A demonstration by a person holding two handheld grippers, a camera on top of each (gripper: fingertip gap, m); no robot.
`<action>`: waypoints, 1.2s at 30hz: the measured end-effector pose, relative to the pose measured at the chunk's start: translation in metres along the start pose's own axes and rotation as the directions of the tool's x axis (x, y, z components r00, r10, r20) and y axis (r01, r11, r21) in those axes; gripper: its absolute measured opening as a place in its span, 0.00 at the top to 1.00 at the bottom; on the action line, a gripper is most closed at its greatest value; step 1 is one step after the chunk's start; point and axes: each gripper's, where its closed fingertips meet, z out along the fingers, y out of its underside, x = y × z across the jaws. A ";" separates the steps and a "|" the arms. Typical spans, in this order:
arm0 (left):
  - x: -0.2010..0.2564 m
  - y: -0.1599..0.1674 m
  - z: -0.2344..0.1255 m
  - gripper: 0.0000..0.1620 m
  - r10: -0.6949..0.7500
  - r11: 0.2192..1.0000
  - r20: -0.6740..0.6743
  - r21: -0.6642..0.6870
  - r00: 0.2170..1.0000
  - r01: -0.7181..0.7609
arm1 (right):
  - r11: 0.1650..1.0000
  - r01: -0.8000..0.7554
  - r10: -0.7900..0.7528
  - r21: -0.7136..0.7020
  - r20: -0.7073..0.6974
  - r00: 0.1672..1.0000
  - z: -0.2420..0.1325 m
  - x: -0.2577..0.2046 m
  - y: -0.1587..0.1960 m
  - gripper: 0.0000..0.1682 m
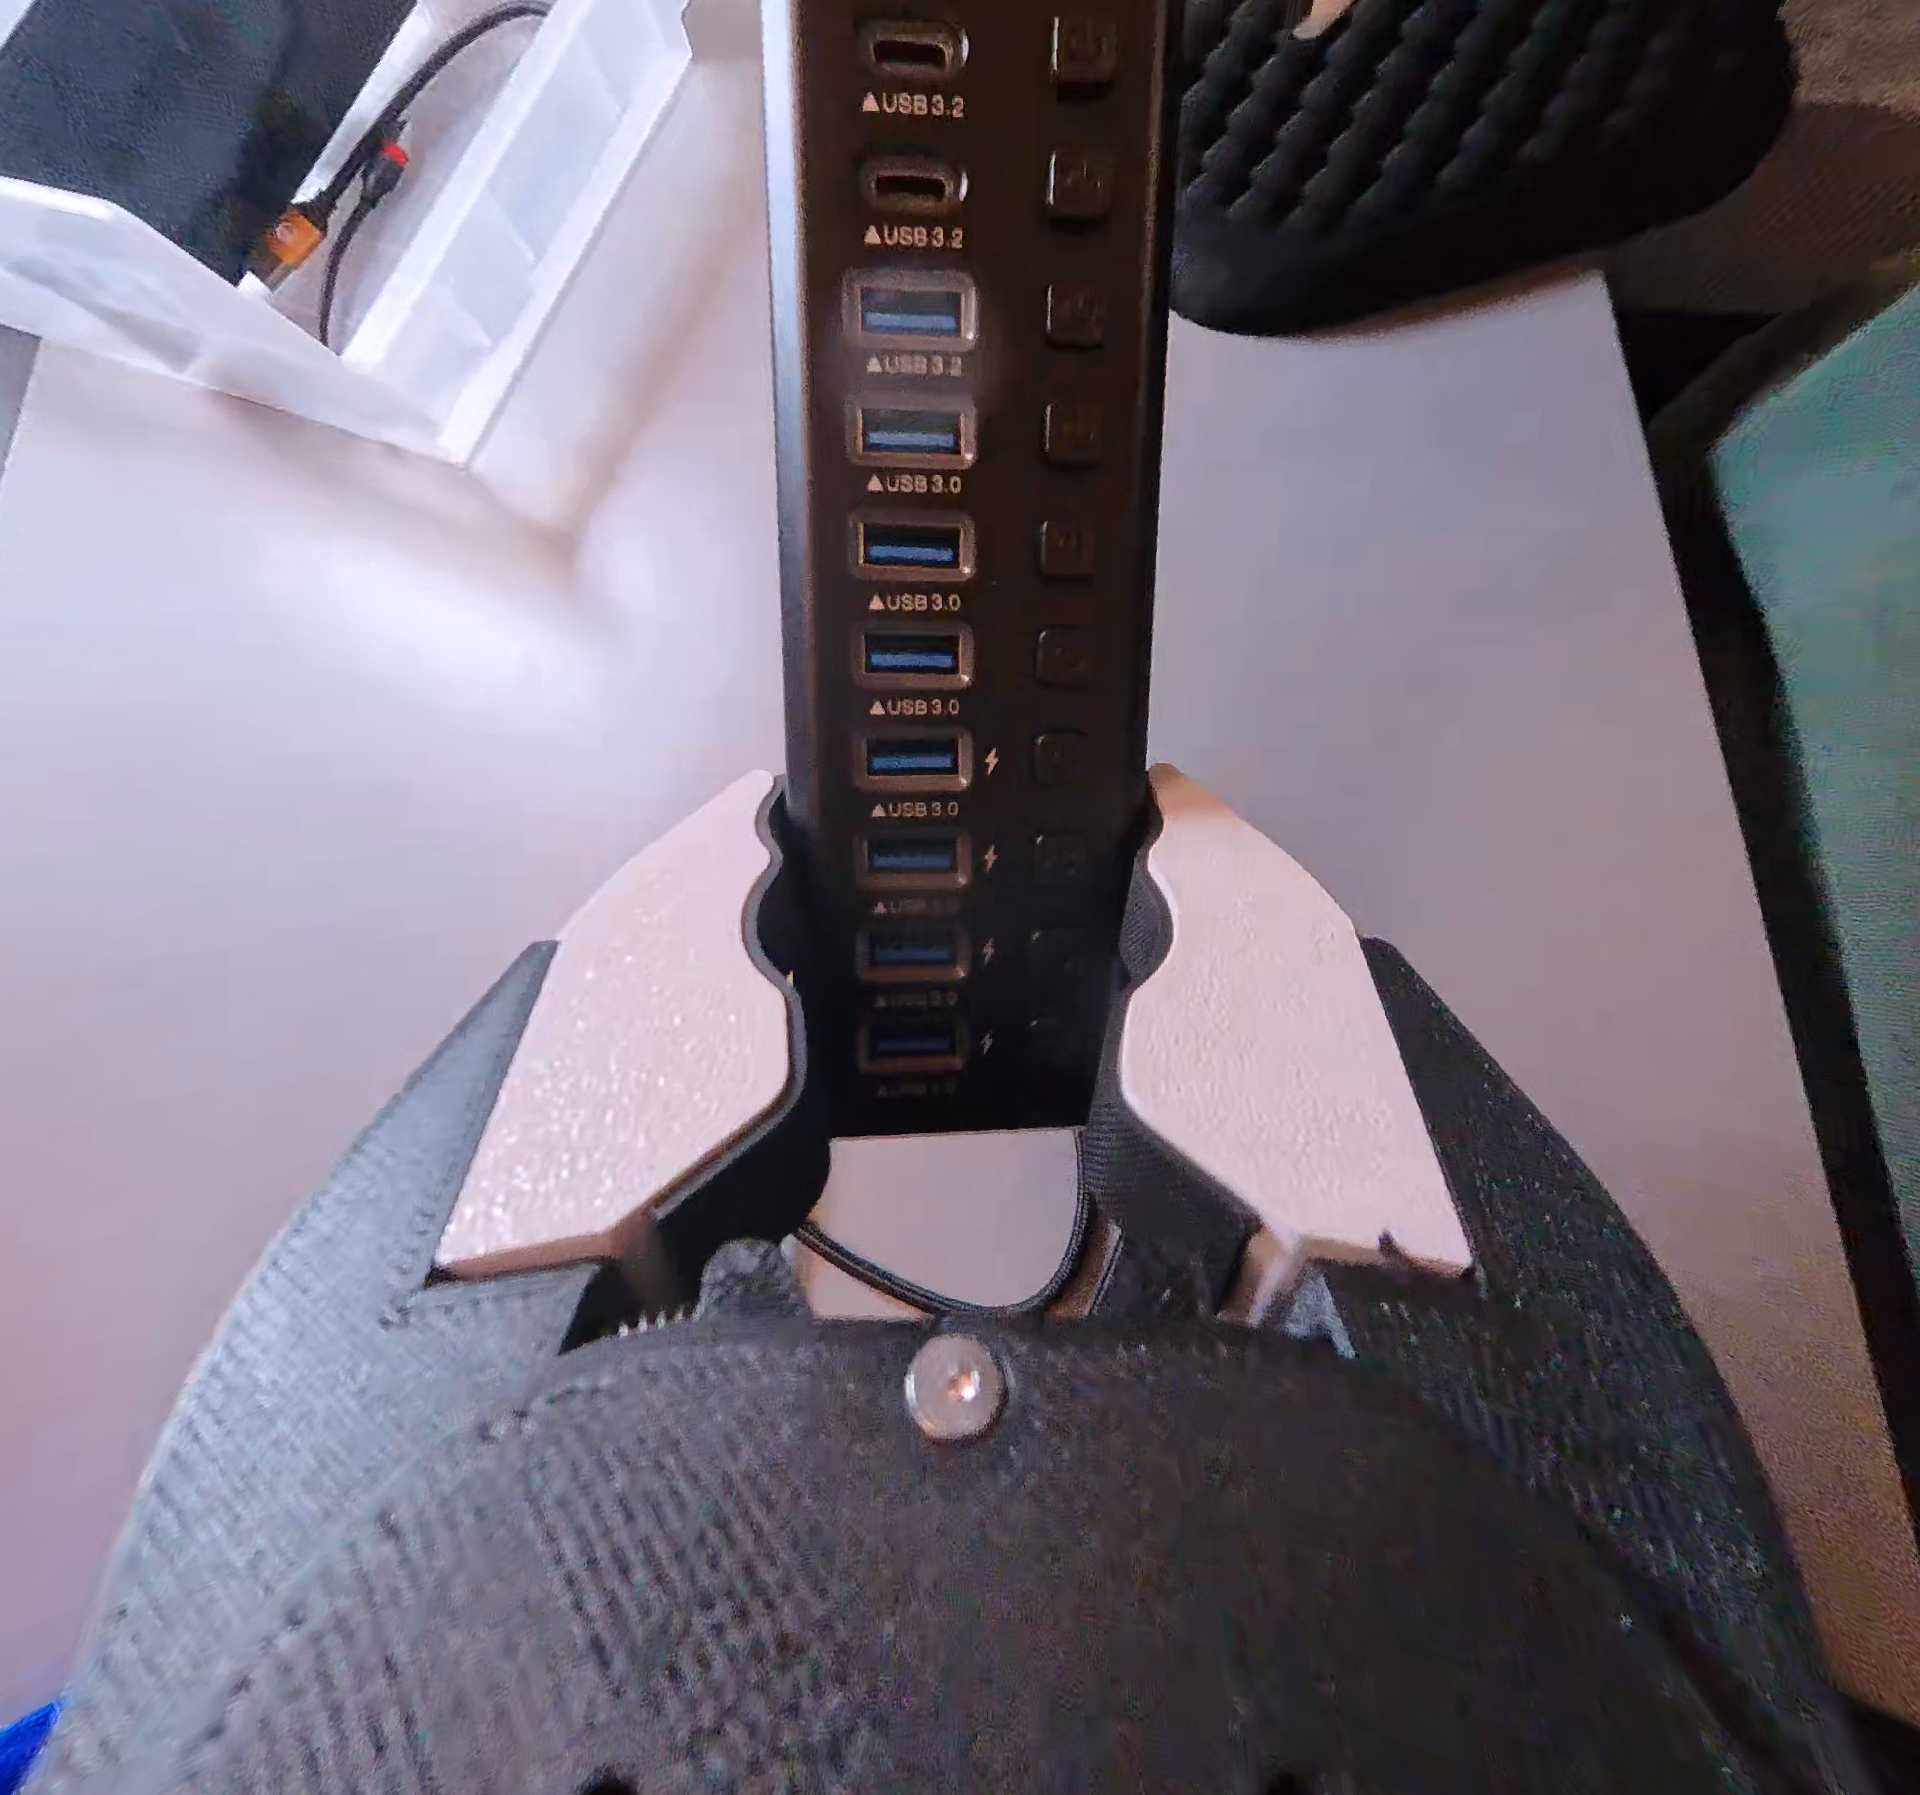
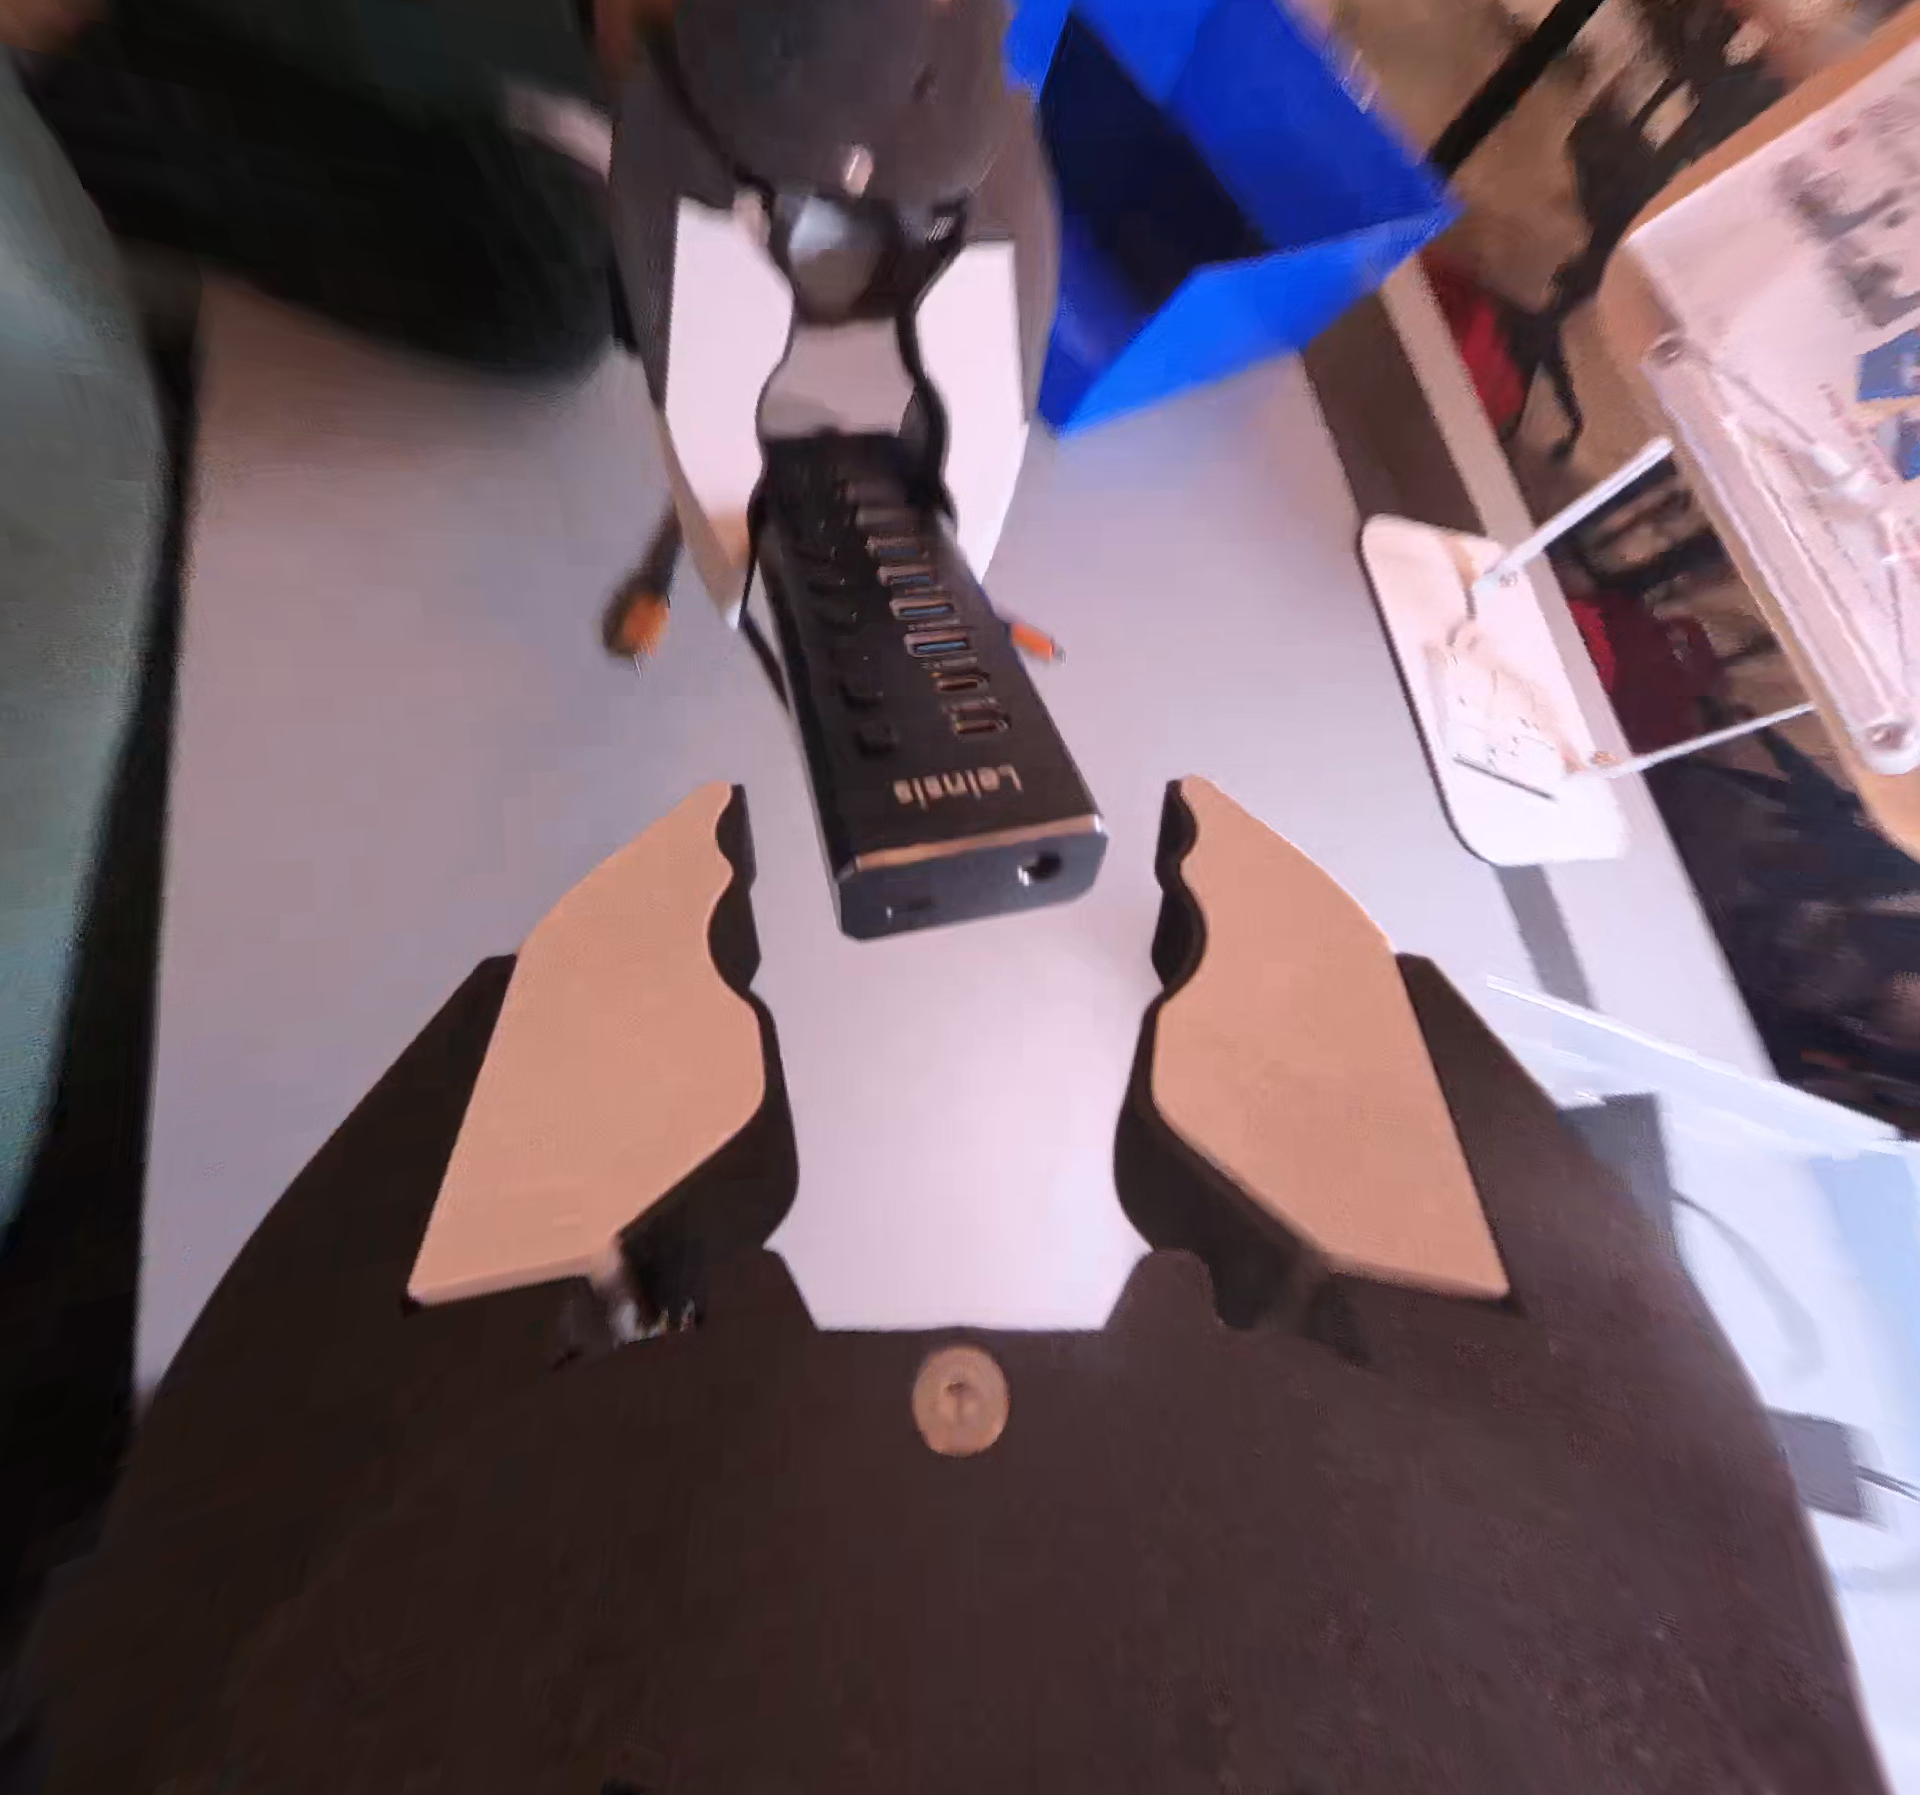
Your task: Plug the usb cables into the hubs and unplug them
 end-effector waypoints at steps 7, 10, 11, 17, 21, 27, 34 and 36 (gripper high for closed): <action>-0.004 -0.006 0.018 0.62 0.138 0.978 0.090 -0.169 0.986 -0.121 | 0.796 0.351 -0.308 -0.494 0.169 0.936 0.057 -0.016 0.046 0.58; -0.007 -0.007 0.010 0.62 0.124 0.985 0.122 -0.134 0.985 -0.107 | 0.827 0.320 -0.310 -0.462 0.099 0.946 0.068 -0.010 0.043 0.62; -0.005 -0.012 0.005 0.62 0.122 0.991 0.127 -0.078 0.984 -0.112 | 0.857 0.304 -0.297 -0.415 0.084 0.951 0.070 -0.010 0.039 0.63; -0.005 -0.035 -0.023 0.62 0.076 0.979 0.184 0.171 0.980 -0.108 | 0.932 0.202 -0.205 -0.300 0.021 0.979 0.060 -0.008 0.034 0.63; -0.026 -0.041 -0.064 0.63 -0.066 0.930 0.296 0.364 0.953 -0.049 | 0.950 0.089 -0.118 -0.299 -0.080 0.990 0.016 0.041 0.041 0.63; -0.030 -0.016 -0.071 0.74 -0.299 0.826 0.170 0.539 0.939 0.166 | 0.879 -0.141 -0.027 -0.456 -0.342 0.939 -0.056 0.208 0.114 0.63; -0.034 0.003 -0.053 0.79 -0.326 0.833 0.164 0.516 0.931 0.200 | 0.748 -0.245 0.113 -0.617 -0.245 0.963 -0.030 0.303 0.235 0.63; -0.037 0.011 -0.048 0.79 -0.327 0.850 0.187 0.487 0.927 0.201 | 0.720 -0.246 0.166 -0.649 -0.184 0.969 -0.015 0.304 0.255 0.63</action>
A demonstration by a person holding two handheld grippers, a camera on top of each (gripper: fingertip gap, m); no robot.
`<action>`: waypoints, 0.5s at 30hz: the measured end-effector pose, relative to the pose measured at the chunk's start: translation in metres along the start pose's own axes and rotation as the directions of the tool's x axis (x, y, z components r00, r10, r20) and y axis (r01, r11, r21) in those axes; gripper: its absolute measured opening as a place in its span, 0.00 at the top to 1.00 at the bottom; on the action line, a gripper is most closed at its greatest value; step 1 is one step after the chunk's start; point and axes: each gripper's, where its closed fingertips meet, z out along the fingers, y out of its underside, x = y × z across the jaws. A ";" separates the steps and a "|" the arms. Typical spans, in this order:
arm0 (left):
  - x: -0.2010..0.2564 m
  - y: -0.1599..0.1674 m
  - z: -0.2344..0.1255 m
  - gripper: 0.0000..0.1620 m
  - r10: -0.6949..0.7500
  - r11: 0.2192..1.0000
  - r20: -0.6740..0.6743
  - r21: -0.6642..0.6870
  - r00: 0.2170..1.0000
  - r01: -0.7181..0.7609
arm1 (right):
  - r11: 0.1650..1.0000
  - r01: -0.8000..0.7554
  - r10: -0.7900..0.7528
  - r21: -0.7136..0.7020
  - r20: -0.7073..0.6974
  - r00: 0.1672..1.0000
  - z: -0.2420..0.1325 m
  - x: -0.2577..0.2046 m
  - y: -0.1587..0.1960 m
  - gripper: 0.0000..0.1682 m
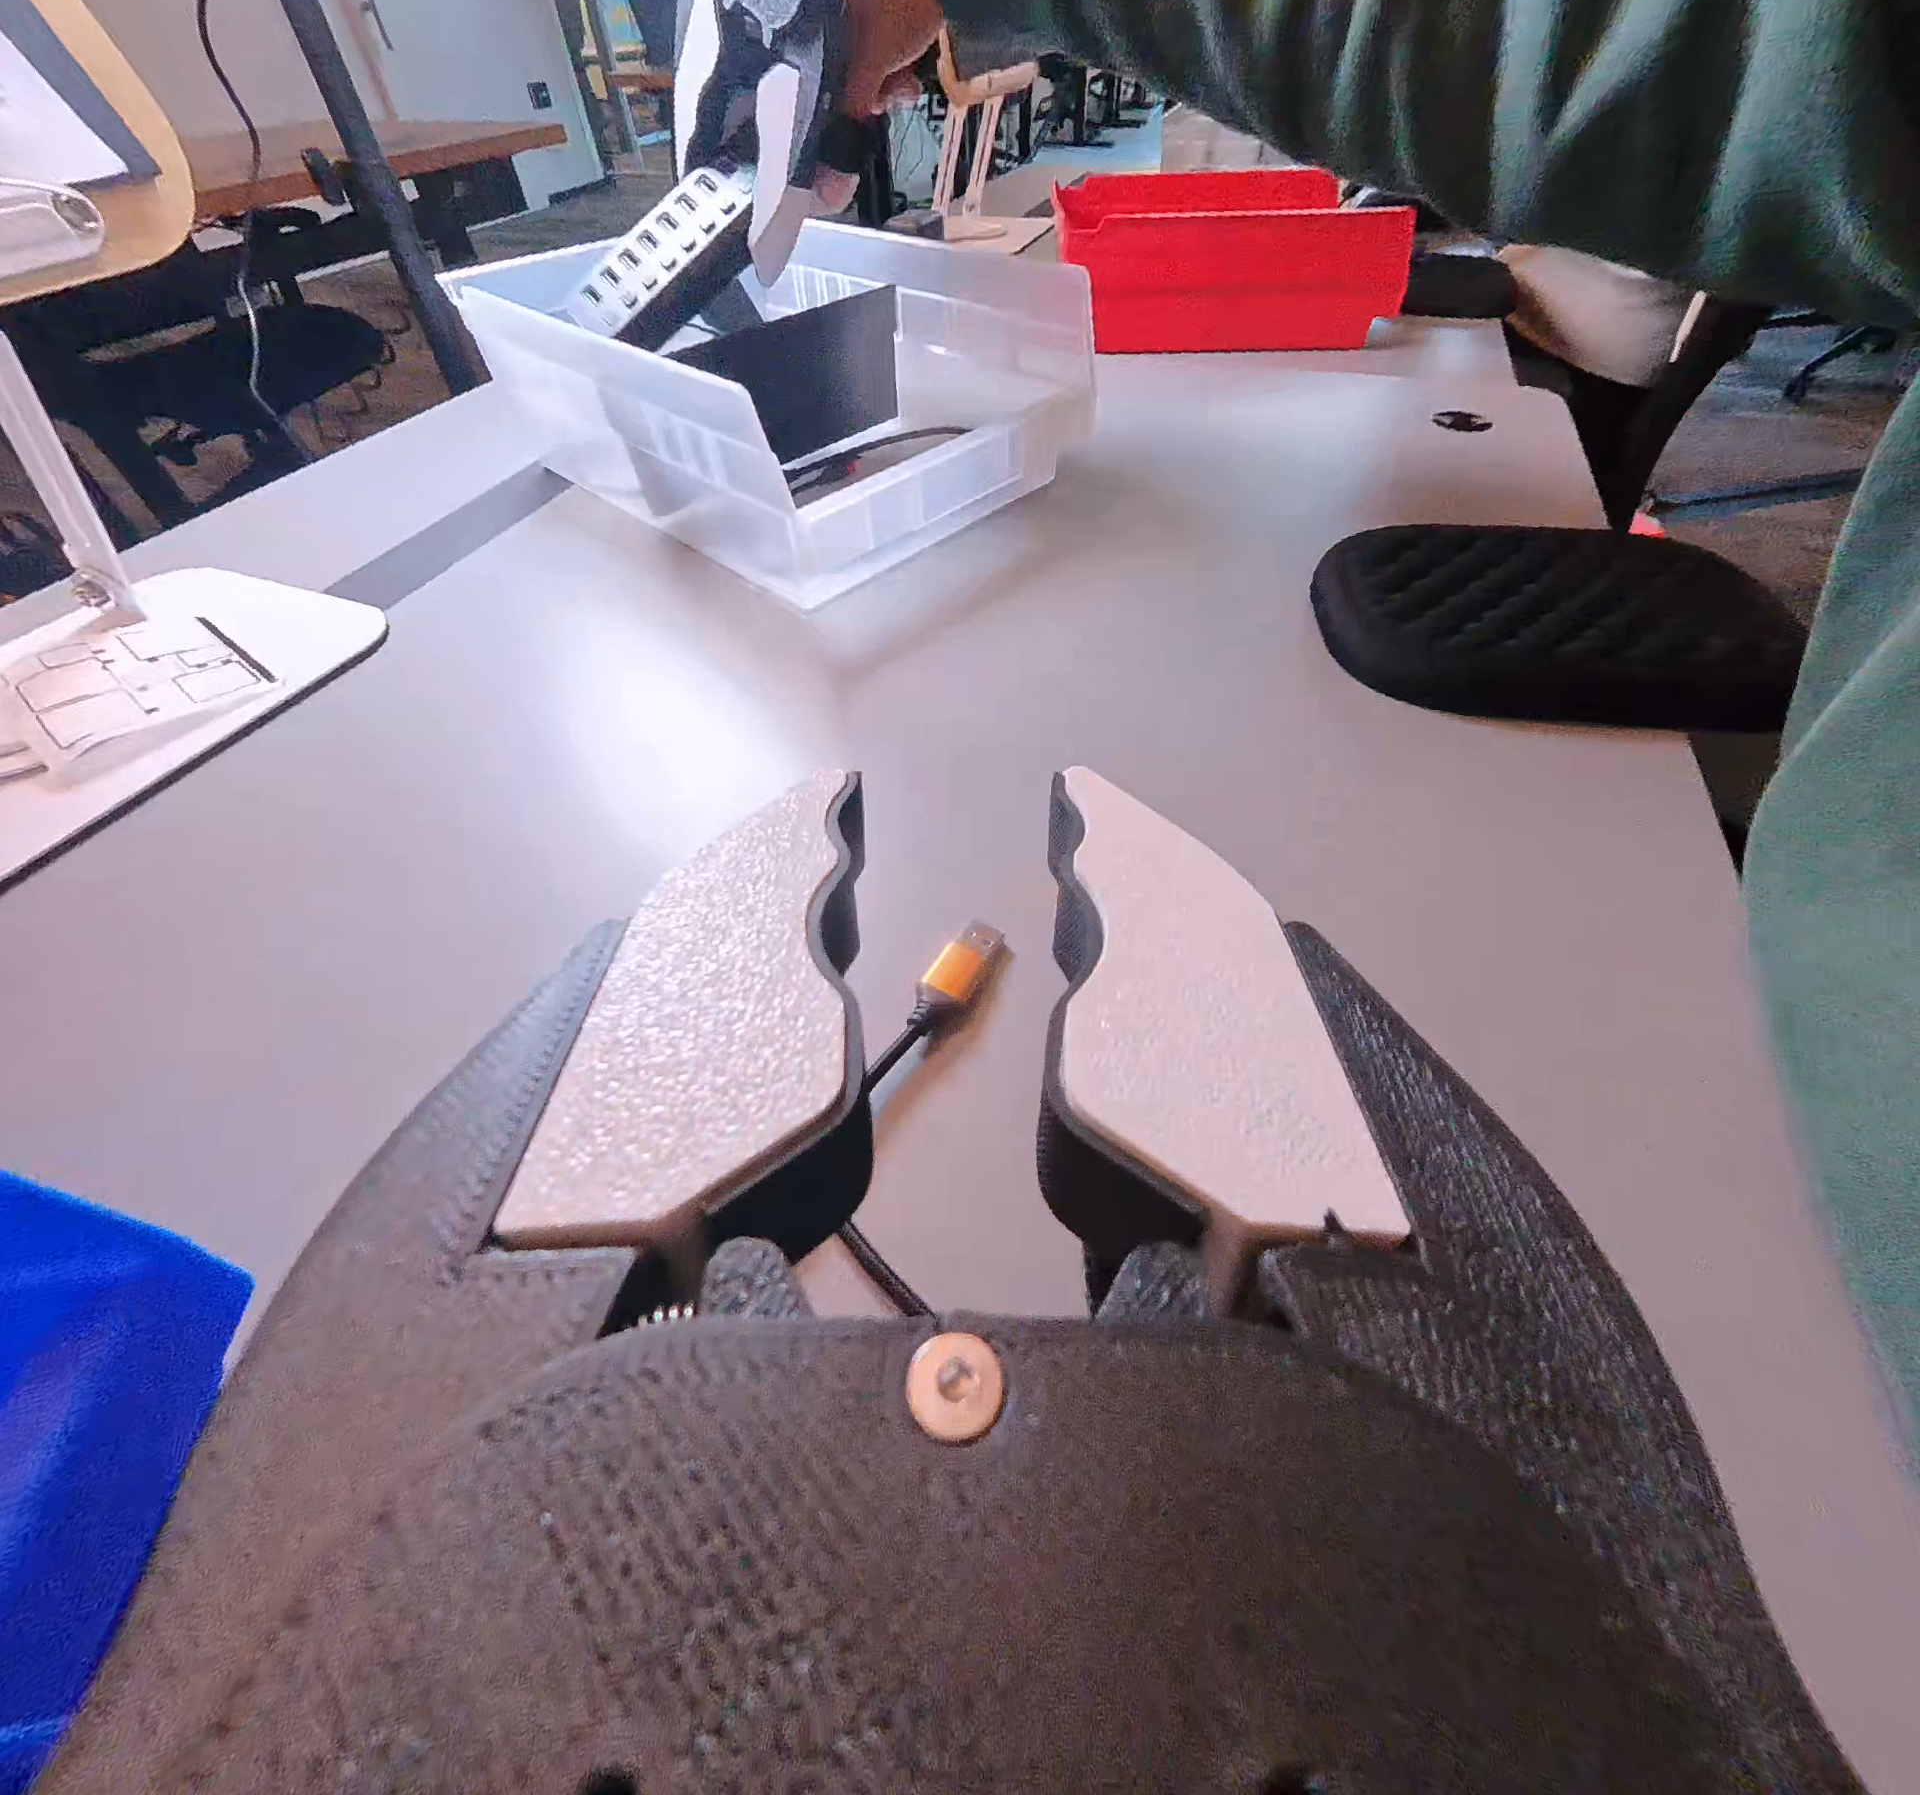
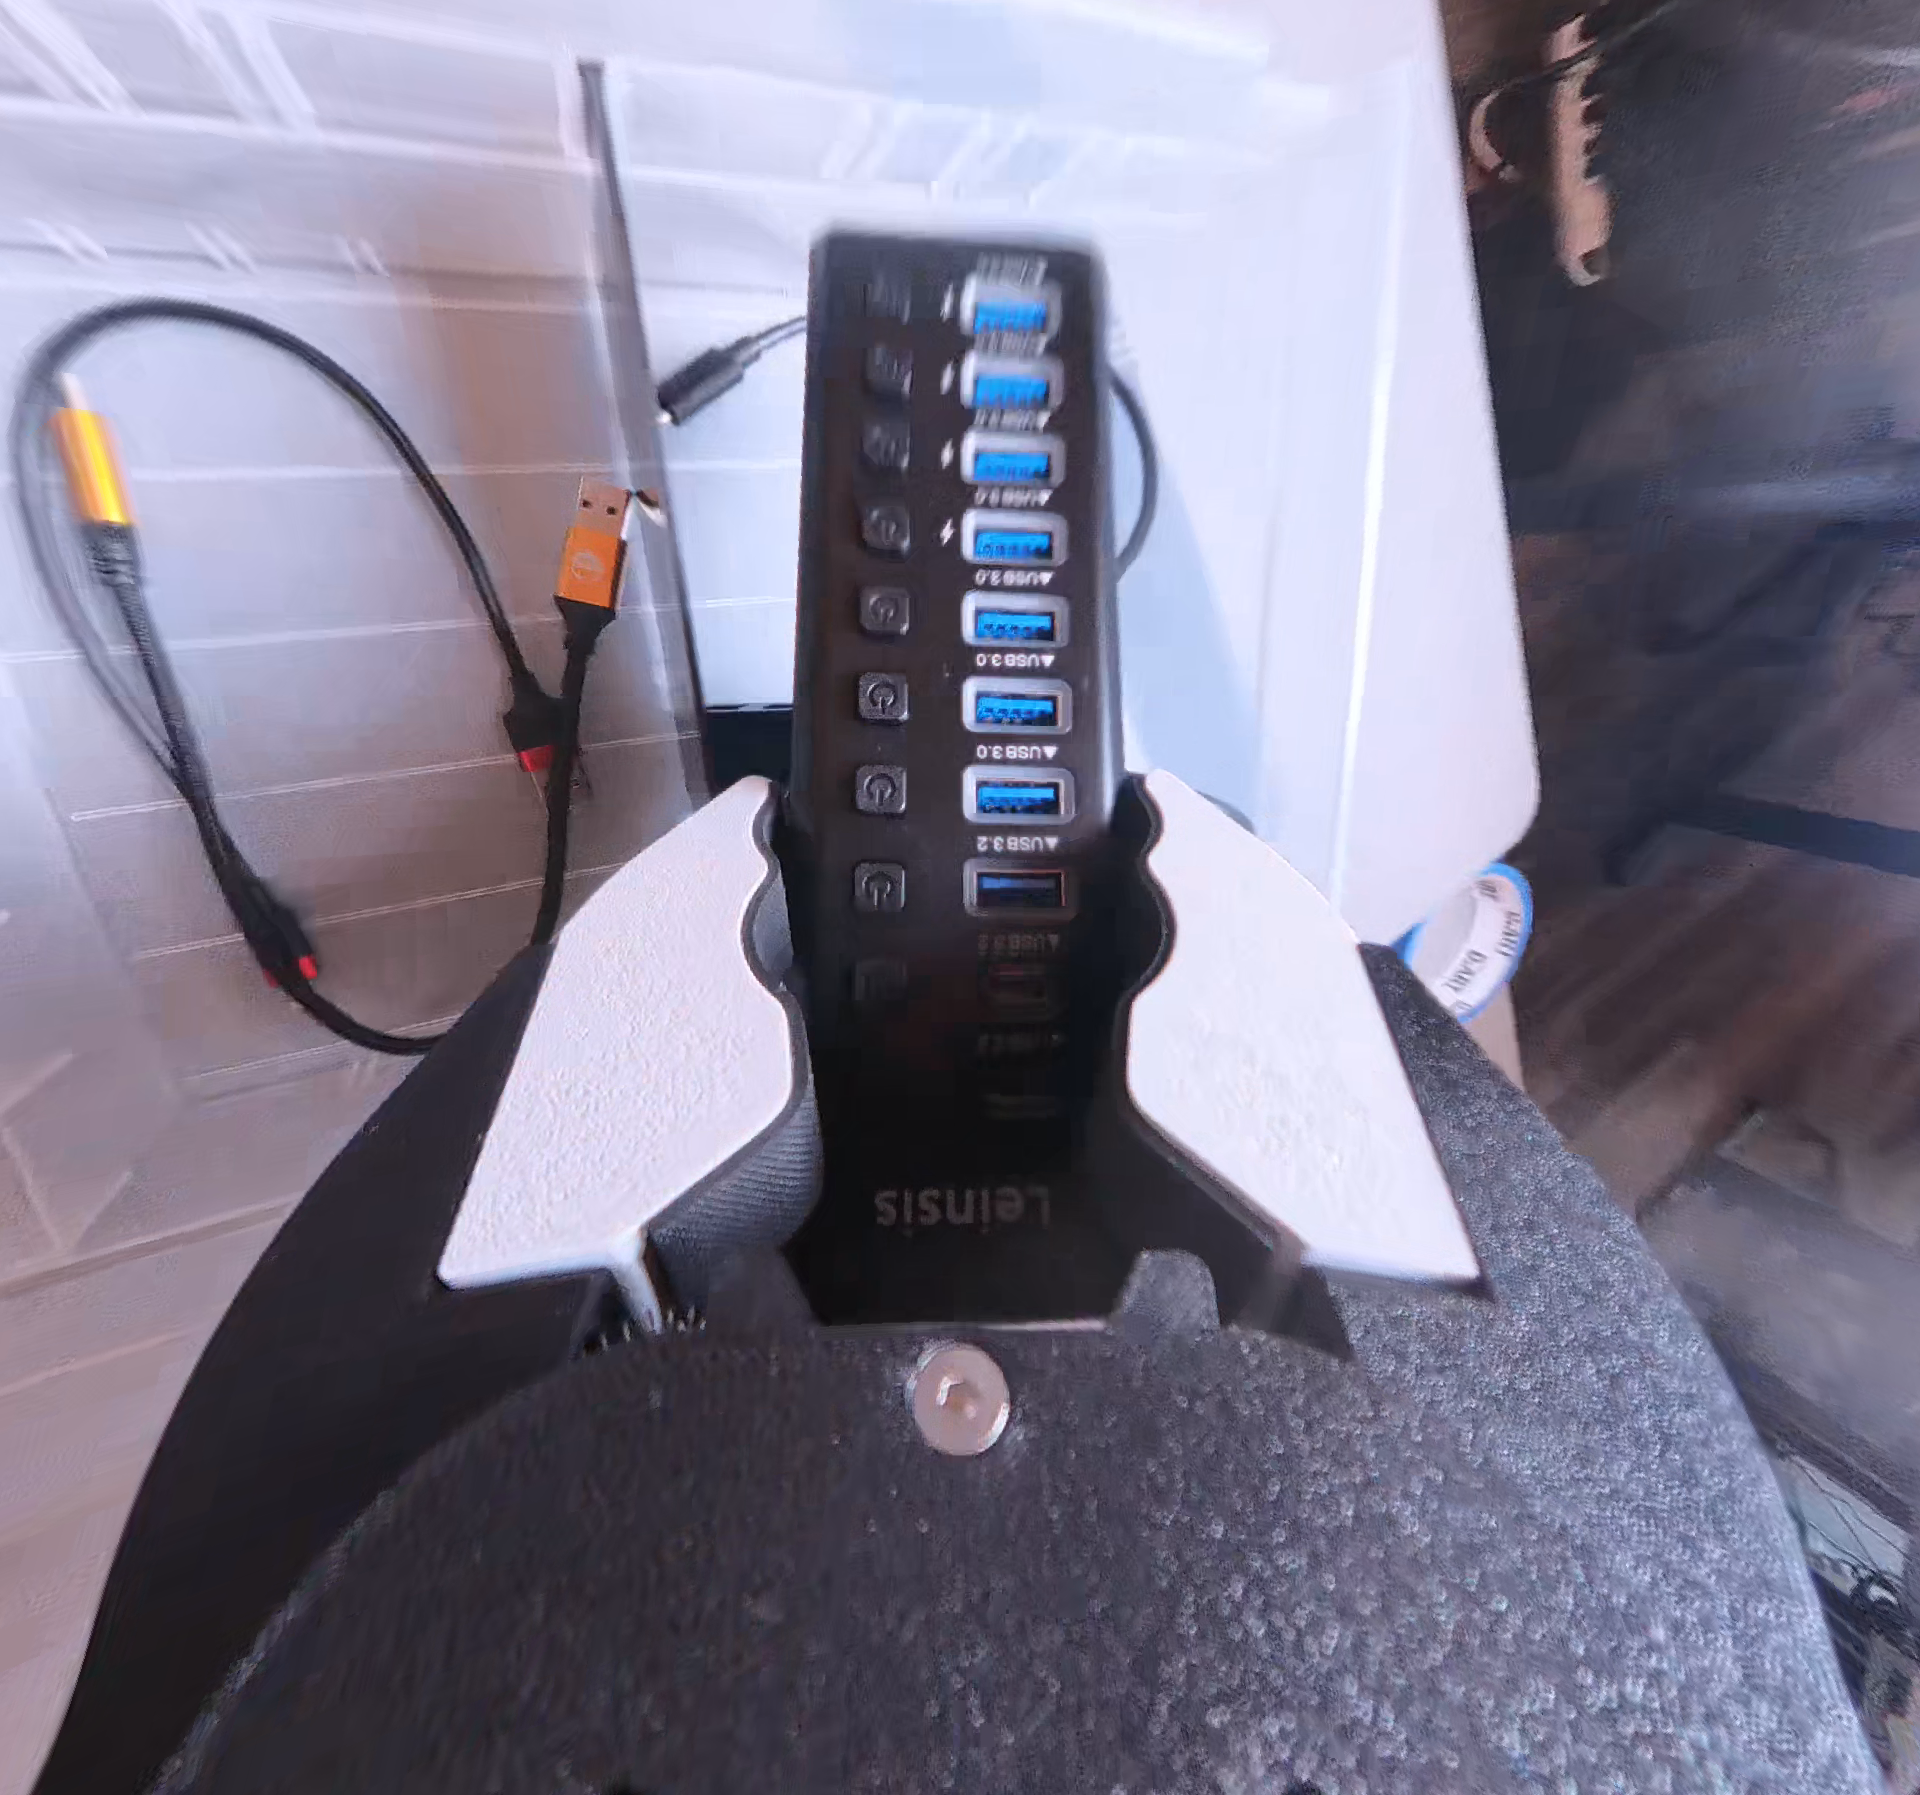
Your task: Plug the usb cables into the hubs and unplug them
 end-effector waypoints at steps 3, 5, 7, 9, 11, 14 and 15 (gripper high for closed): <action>-0.009 0.013 0.001 0.77 0.013 0.998 0.024 -0.059 1.000 -0.011 | 0.996 0.013 -0.016 -0.083 -0.030 0.999 0.023 0.007 0.009 0.61; -0.016 0.021 0.000 0.76 0.015 0.996 0.037 -0.094 0.999 -0.012 | 0.998 0.018 -0.023 -0.061 -0.089 0.996 0.020 0.012 0.003 0.62; -0.023 0.031 0.000 0.74 0.027 0.988 0.043 -0.153 0.999 -0.020 | 1.000 0.016 -0.014 0.010 -0.125 0.992 0.003 0.009 -0.012 0.62; -0.025 0.046 -0.001 0.73 0.030 0.972 0.022 -0.232 0.999 -0.025 | 0.992 0.028 -0.010 0.124 -0.139 0.990 -0.022 -0.007 -0.036 0.63; -0.024 0.057 -0.003 0.74 0.035 0.958 0.004 -0.287 0.999 -0.033 | 0.973 0.078 -0.044 0.218 -0.156 0.987 -0.047 -0.036 -0.062 0.64; -0.027 0.077 -0.006 0.75 0.068 0.914 -0.013 -0.399 0.998 -0.067 | 0.923 0.168 -0.124 0.346 -0.146 0.982 -0.080 -0.102 -0.095 0.66; -0.028 0.084 -0.009 0.77 0.083 0.897 -0.019 -0.434 0.996 -0.083 | 0.905 0.187 -0.146 0.382 -0.134 0.980 -0.088 -0.126 -0.104 0.67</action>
